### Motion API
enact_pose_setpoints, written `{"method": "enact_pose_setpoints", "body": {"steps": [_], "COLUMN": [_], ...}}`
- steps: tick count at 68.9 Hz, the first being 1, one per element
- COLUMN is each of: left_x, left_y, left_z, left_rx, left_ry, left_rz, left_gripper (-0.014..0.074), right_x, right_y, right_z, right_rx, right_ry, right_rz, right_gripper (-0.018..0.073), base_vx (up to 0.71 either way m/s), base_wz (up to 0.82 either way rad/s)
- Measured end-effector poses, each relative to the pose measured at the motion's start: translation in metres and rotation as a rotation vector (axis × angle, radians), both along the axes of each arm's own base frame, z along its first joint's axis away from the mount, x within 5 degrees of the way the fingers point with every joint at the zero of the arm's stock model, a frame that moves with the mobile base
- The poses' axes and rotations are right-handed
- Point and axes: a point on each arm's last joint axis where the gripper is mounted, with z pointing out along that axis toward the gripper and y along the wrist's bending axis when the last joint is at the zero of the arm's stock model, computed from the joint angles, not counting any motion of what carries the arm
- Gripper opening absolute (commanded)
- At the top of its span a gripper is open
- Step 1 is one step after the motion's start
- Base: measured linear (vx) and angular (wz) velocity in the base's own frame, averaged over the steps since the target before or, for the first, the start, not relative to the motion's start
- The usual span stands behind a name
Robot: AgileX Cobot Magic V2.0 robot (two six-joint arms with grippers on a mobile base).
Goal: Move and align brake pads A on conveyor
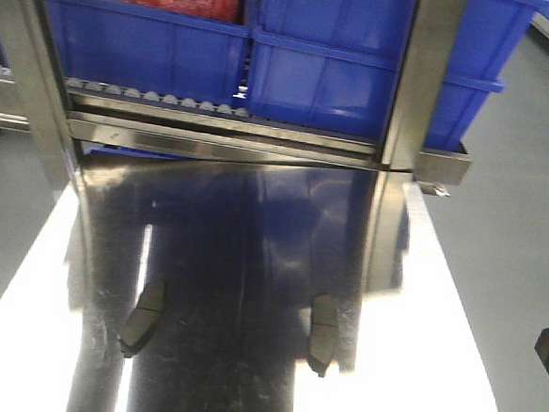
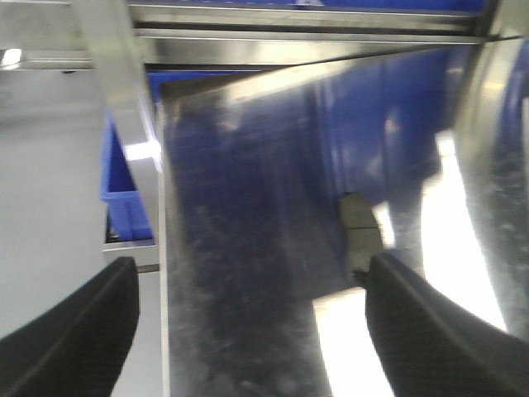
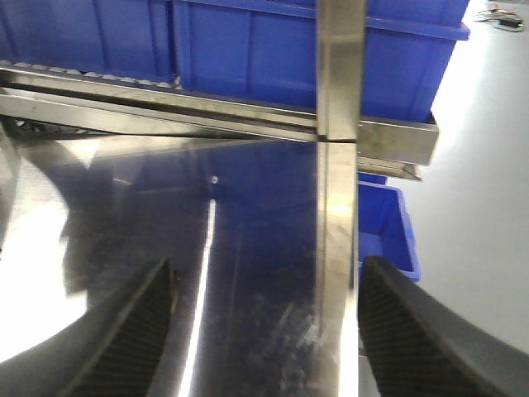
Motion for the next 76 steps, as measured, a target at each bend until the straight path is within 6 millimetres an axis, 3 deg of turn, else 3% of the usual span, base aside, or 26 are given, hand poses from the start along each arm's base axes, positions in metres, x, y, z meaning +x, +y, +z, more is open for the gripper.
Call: {"method": "enact_pose_setpoints", "body": {"steps": [76], "left_x": [0.0], "left_y": [0.0], "left_z": [0.0], "left_rx": [0.0], "left_ry": [0.0], "left_rz": [0.0], "left_gripper": [0.0552], "right_x": [0.0], "right_y": [0.0], "right_z": [0.0], "right_rx": [0.0], "right_ry": [0.0], "right_rz": [0.0], "right_gripper": [0.047], "base_vx": [0.0], "base_wz": [-0.01]}}
